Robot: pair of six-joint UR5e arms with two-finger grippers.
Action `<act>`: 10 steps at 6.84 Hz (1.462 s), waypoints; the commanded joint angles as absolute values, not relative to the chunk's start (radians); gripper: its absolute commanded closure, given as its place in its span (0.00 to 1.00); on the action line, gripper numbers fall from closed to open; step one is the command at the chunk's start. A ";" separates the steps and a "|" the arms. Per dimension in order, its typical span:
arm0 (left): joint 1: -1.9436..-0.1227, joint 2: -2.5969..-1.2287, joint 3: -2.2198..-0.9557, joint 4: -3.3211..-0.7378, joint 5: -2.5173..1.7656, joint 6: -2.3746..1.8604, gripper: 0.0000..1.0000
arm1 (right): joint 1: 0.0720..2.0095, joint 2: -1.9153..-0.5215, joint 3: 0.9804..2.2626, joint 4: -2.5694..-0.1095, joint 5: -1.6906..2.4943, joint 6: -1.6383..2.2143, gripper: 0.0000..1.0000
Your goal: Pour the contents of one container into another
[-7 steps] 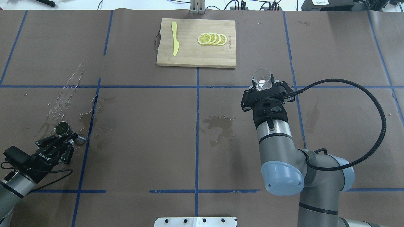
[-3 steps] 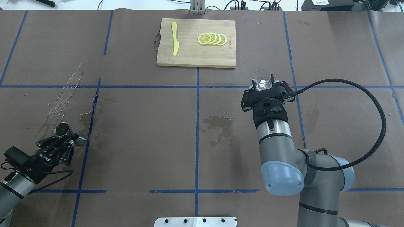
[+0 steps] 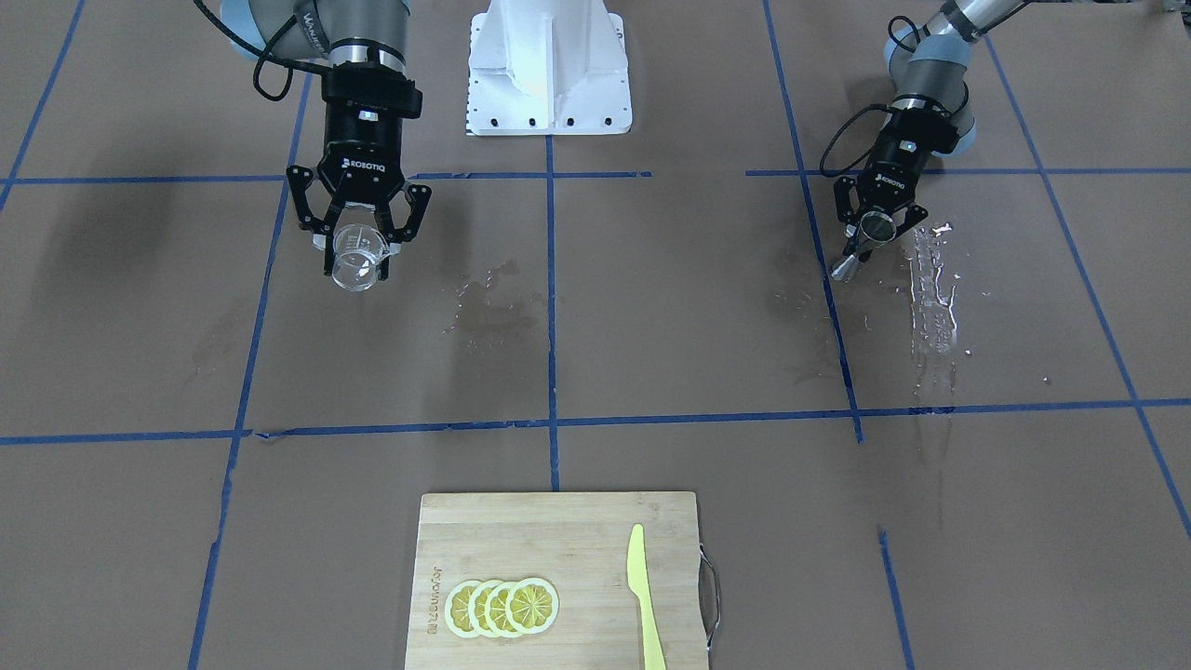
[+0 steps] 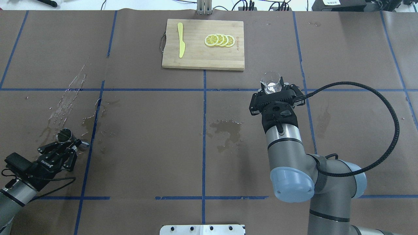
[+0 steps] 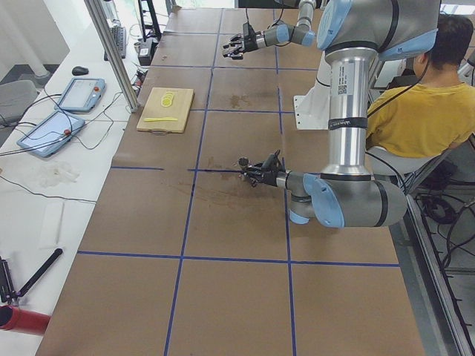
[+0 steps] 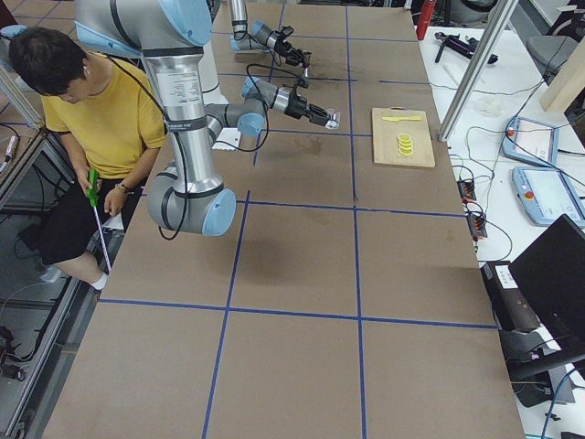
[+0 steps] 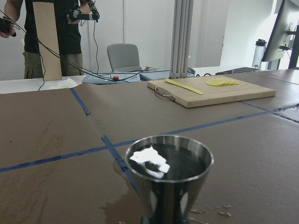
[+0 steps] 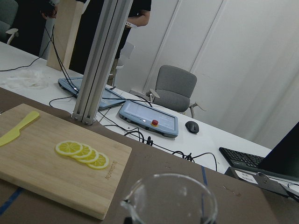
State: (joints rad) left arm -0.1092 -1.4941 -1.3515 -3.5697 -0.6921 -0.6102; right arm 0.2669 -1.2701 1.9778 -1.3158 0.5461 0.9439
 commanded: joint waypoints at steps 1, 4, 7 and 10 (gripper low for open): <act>-0.107 -1.494 -1.351 -3.570 -0.692 -0.611 0.75 | 0.267 -1.270 1.977 -1.316 0.546 0.945 1.00; -0.103 -1.494 -1.350 -3.570 -0.690 -0.609 0.68 | 0.267 -1.270 1.977 -1.316 0.545 0.945 1.00; -0.098 -1.494 -1.350 -3.570 -0.689 -0.611 0.53 | 0.267 -1.270 1.977 -1.316 0.545 0.945 1.00; -0.095 -1.494 -1.359 -3.571 -0.690 -0.611 0.20 | 0.267 -1.270 1.977 -1.316 0.545 0.945 1.00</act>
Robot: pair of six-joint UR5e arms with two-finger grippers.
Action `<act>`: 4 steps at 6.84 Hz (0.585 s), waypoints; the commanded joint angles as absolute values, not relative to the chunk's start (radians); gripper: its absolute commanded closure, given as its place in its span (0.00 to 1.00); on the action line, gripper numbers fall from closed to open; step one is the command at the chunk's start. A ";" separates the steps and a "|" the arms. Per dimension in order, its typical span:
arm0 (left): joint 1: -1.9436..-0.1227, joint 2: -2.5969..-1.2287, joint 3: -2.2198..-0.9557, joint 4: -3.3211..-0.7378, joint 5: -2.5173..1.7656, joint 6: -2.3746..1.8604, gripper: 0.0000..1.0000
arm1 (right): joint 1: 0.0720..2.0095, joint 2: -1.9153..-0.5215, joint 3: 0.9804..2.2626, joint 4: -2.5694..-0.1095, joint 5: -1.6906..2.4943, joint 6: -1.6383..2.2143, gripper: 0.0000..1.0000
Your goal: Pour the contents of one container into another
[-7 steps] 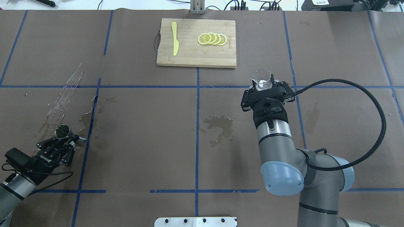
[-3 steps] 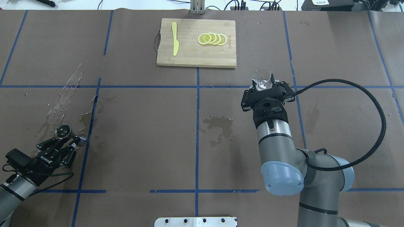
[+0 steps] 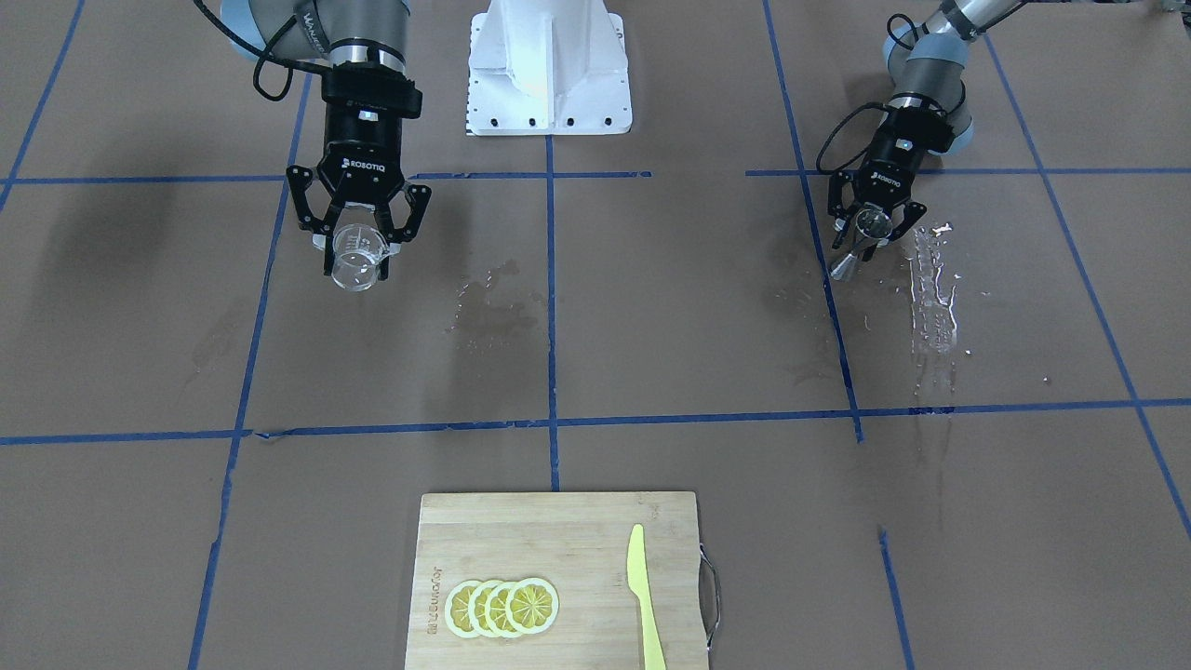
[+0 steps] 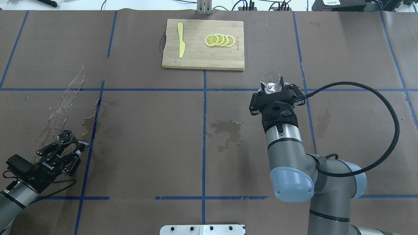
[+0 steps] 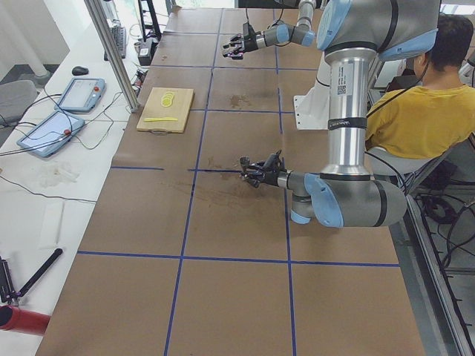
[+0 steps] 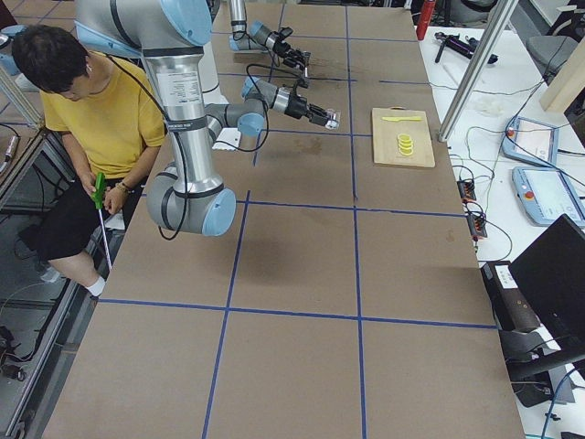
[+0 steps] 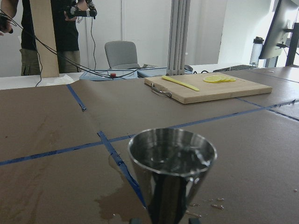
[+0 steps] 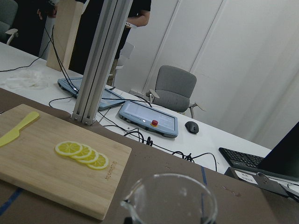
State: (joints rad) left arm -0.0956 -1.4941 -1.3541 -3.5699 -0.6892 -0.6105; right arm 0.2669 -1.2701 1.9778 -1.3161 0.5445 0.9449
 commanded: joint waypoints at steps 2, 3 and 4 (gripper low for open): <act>-0.098 -1.493 -1.371 -3.589 -0.686 -0.612 0.00 | 0.267 -1.270 1.979 -1.316 0.545 0.945 1.00; -0.100 -1.488 -1.385 -3.611 -0.684 -0.614 0.00 | 0.267 -1.270 1.979 -1.316 0.545 0.945 1.00; -0.103 -1.477 -1.408 -3.644 -0.683 -0.614 0.00 | 0.267 -1.270 1.979 -1.316 0.546 0.945 1.00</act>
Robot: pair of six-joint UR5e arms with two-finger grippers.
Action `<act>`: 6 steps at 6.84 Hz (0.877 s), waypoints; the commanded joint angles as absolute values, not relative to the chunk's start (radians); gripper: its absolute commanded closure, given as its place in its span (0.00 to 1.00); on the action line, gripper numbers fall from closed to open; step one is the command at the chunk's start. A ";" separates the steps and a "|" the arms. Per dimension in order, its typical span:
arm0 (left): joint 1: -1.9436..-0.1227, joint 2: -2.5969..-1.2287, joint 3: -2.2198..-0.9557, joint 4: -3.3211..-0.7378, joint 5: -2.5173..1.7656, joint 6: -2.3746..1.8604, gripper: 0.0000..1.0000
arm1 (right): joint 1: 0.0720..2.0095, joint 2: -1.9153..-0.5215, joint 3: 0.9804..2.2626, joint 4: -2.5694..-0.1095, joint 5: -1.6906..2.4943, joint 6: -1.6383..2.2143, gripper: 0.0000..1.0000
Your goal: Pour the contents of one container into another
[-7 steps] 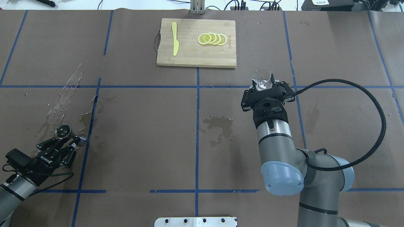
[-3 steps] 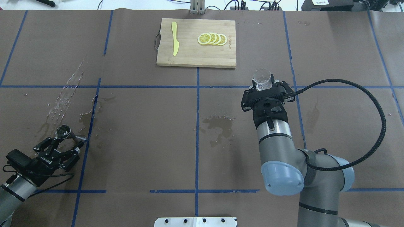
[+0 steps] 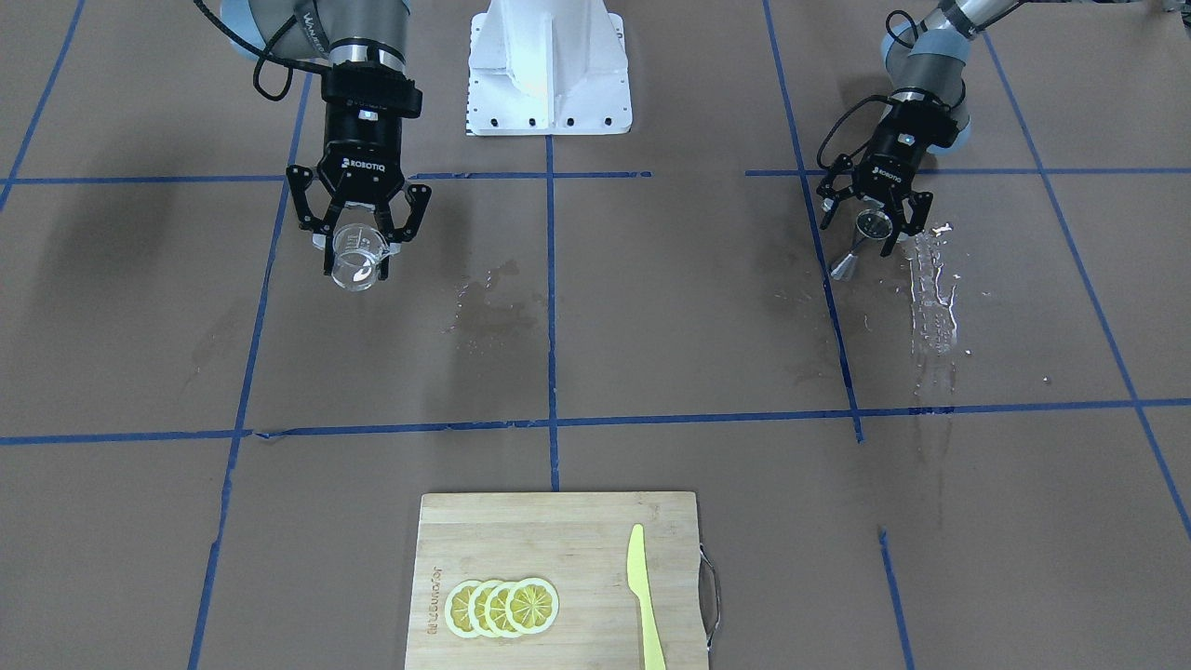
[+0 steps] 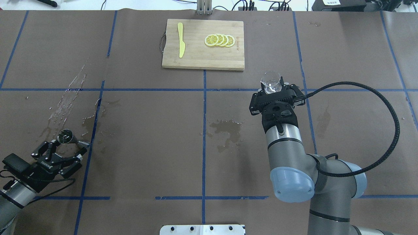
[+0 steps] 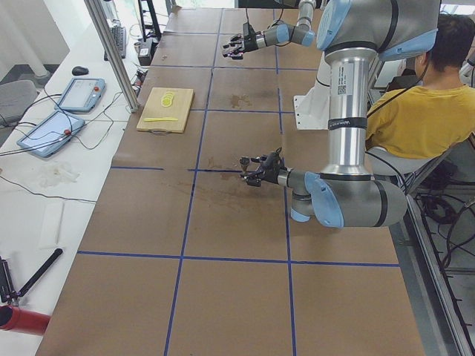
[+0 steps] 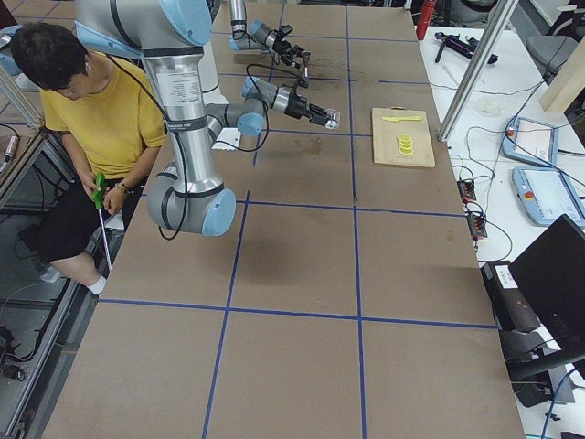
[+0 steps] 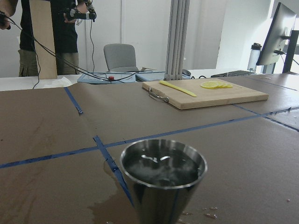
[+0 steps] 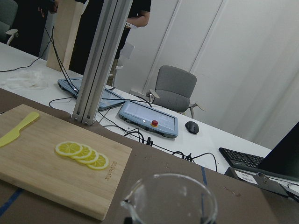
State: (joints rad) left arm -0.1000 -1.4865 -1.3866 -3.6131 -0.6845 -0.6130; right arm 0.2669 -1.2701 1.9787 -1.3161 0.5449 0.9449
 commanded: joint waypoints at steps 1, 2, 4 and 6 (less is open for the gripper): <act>-0.103 -1.477 -1.431 -3.648 -0.639 -0.612 0.00 | 0.267 -1.269 1.979 -1.316 0.546 0.943 1.00; -0.104 -1.471 -1.451 -3.648 -0.620 -0.611 0.00 | 0.267 -1.269 1.979 -1.316 0.546 0.943 1.00; -0.107 -1.471 -1.479 -3.648 -0.592 -0.609 0.00 | 0.267 -1.269 1.979 -1.316 0.546 0.943 1.00; -0.110 -1.468 -1.560 -3.678 -0.606 -0.513 0.00 | 0.267 -1.267 1.979 -1.316 0.546 0.943 1.00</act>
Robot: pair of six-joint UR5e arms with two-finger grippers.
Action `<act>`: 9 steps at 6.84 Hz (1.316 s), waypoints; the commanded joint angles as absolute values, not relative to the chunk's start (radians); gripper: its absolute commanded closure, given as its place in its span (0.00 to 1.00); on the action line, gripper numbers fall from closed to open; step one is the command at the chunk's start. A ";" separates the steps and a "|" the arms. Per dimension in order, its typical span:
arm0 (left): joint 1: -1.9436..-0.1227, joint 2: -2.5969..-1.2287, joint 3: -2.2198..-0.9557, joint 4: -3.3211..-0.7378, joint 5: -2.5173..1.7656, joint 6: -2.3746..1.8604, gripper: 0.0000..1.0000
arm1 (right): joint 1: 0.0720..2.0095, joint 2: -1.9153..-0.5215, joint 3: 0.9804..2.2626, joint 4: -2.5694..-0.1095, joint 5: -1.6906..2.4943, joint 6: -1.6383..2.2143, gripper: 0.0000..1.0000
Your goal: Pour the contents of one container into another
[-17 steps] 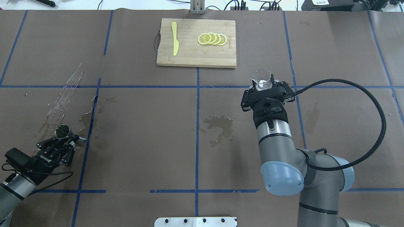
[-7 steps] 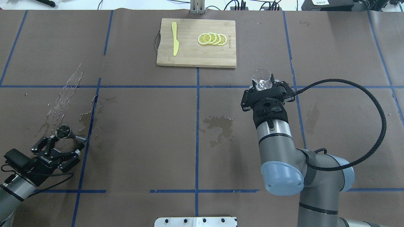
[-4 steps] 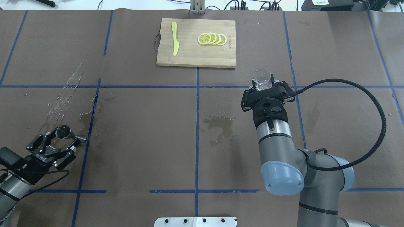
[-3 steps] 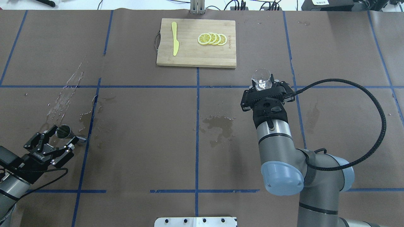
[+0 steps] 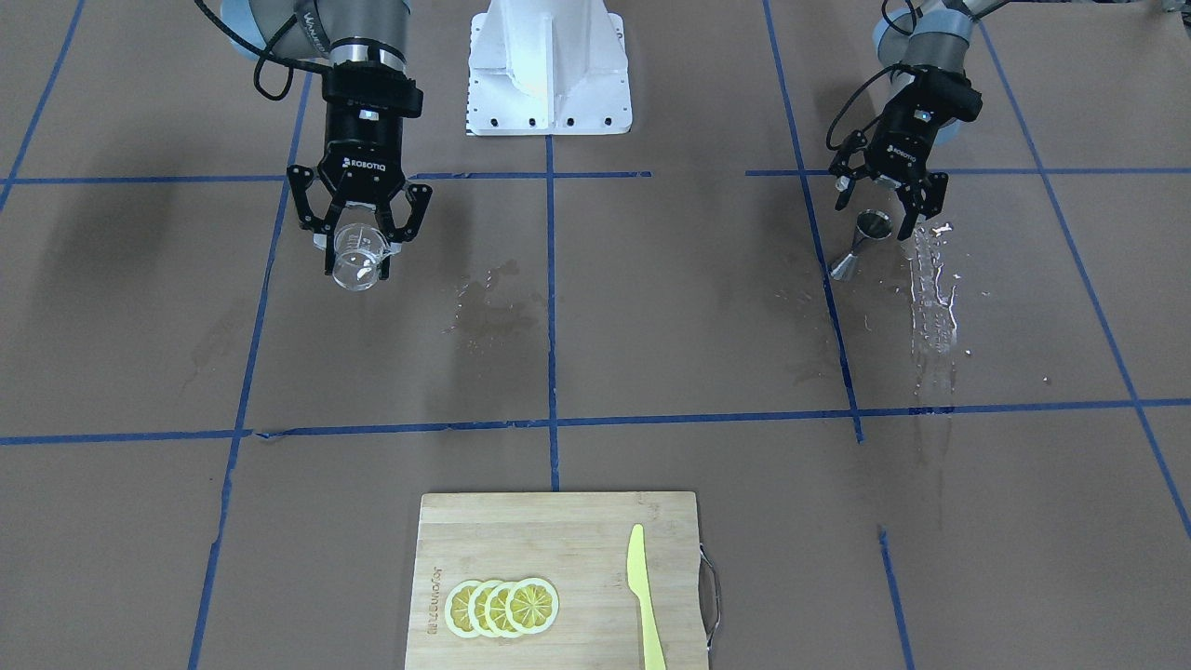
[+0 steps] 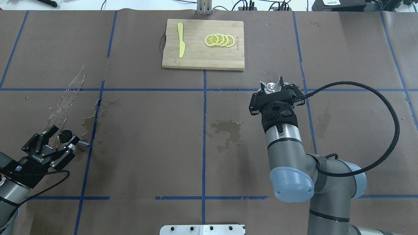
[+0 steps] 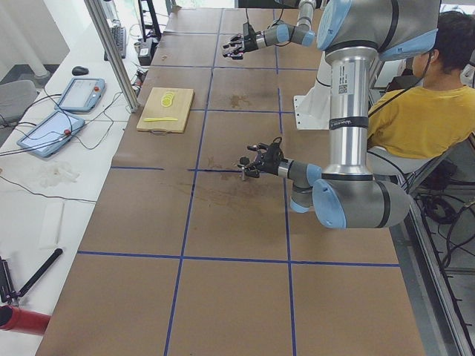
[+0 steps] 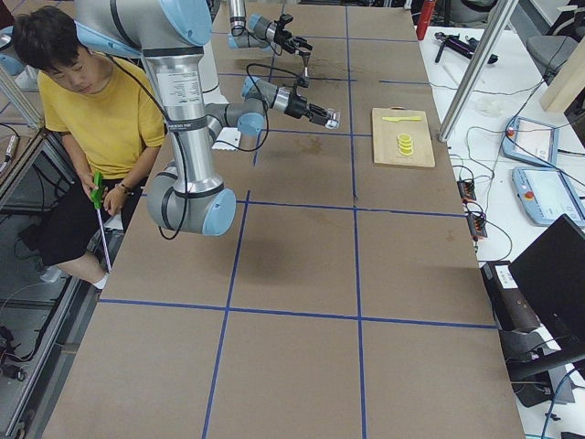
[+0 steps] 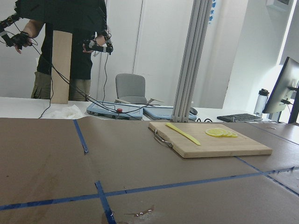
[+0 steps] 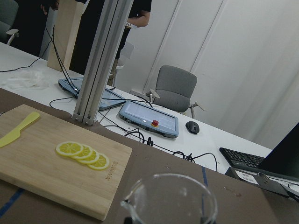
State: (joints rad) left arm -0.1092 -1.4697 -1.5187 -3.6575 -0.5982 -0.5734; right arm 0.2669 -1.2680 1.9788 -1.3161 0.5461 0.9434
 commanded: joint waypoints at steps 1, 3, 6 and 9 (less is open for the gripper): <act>-0.113 -1.468 -1.609 -3.700 -0.638 -0.436 0.00 | 0.267 -1.269 1.979 -1.316 0.546 0.943 1.00; -0.226 -1.439 -1.609 -3.682 -0.822 -0.436 0.00 | 0.267 -1.269 1.979 -1.316 0.546 0.943 1.00; -0.658 -1.420 -1.609 -3.454 -1.450 -0.431 0.00 | 0.267 -1.269 1.976 -1.316 0.546 0.943 1.00; -0.886 -1.442 -1.611 -3.055 -1.742 -0.238 0.01 | 0.267 -1.270 1.971 -1.316 0.546 0.945 1.00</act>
